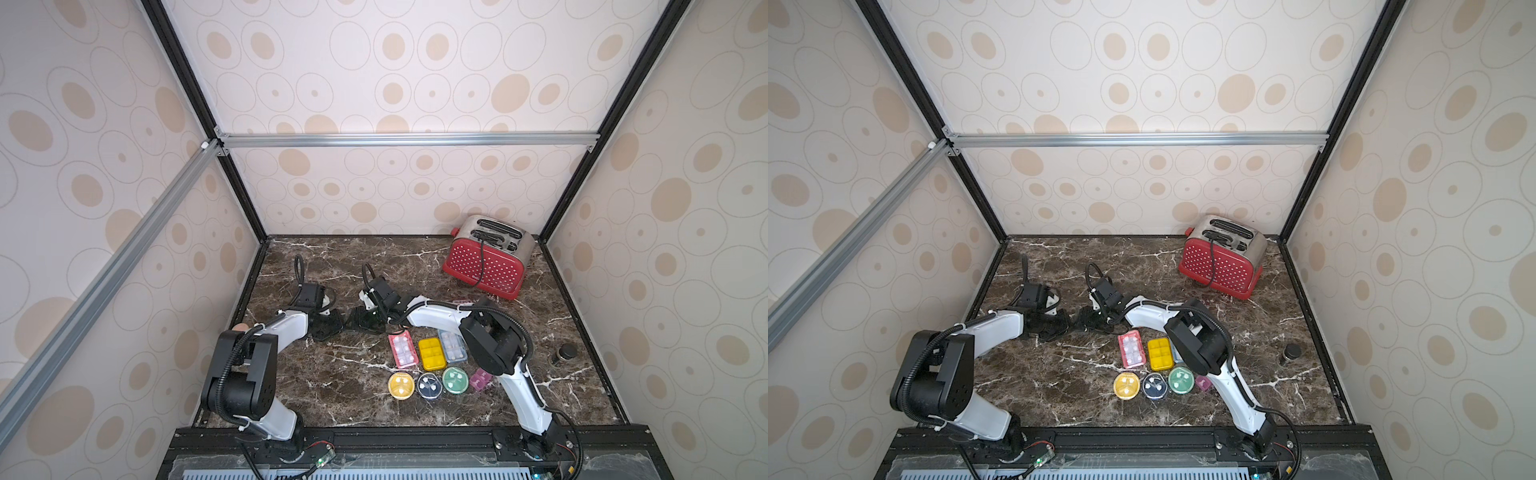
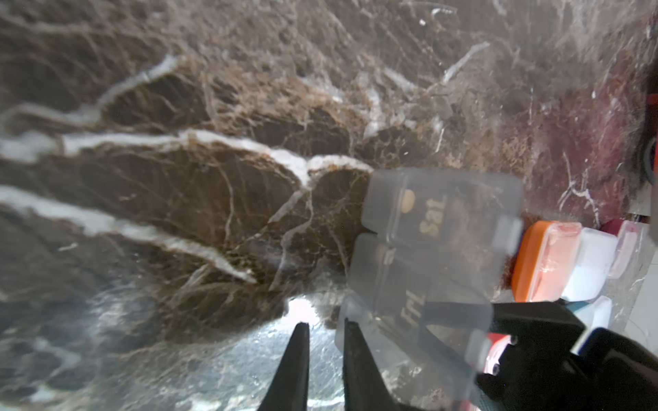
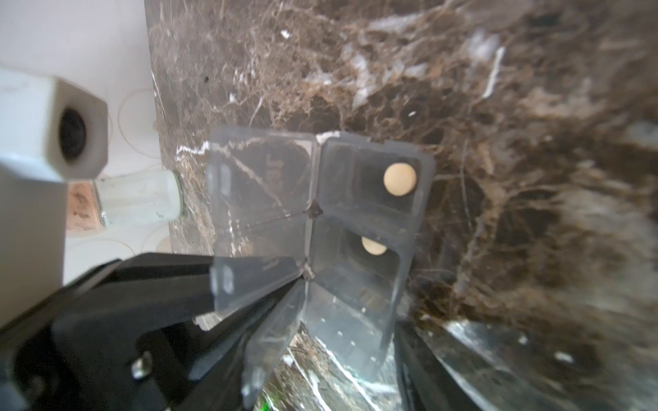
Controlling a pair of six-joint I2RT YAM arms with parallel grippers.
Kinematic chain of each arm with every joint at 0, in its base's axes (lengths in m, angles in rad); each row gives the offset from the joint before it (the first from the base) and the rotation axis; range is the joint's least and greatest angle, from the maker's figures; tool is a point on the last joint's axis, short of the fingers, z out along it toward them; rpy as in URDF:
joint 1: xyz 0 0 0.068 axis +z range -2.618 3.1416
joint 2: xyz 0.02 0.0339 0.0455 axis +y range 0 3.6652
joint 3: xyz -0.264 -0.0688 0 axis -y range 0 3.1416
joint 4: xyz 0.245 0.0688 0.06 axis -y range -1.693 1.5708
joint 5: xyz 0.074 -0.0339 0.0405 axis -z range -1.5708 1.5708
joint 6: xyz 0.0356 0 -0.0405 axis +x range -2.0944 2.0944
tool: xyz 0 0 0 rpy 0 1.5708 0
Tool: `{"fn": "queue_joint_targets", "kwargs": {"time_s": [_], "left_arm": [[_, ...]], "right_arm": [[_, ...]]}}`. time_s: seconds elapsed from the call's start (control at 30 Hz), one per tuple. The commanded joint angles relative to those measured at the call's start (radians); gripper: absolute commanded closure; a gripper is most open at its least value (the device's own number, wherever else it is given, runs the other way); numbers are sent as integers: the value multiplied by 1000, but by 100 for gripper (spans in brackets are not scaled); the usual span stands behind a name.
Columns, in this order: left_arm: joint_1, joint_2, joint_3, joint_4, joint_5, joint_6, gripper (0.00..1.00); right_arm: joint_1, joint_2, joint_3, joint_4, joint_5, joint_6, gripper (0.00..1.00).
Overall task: Close pillboxes
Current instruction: Close the lid on the pillbox.
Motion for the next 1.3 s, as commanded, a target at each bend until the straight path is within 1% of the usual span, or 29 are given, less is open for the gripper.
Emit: {"fn": "queue_joint_targets", "kwargs": {"time_s": [0.0,0.03,0.23,0.33,0.6,0.63,0.67,0.83,0.9,1.17,1.27], "left_arm": [[3,3,-4,26,20,-19,81],[3,4,-6,28,20,-21,81],[3,11,-8,33,22,-20,81],[3,23,-11,45,32,-23,82],[3,33,-16,52,33,-26,82],[3,34,-16,53,33,-25,82],[3,33,-17,54,34,-24,82],[3,33,-17,53,36,-24,82],[3,33,-16,53,36,-24,82],[3,36,-15,52,40,-24,82],[3,38,-14,53,40,-24,82]], "right_arm": [[8,15,-8,-1,3,12,46],[8,15,-13,1,4,9,48],[7,14,-26,0,10,4,49],[7,20,-20,-4,6,1,52],[8,12,-21,-17,5,-12,50],[7,10,-21,-21,9,-16,51],[7,9,-21,-23,12,-21,55],[7,10,-19,-27,3,-24,56],[8,14,-21,-23,-2,-23,60],[7,16,-19,-20,-4,-25,66],[7,20,-18,-19,-4,-25,71]]}}
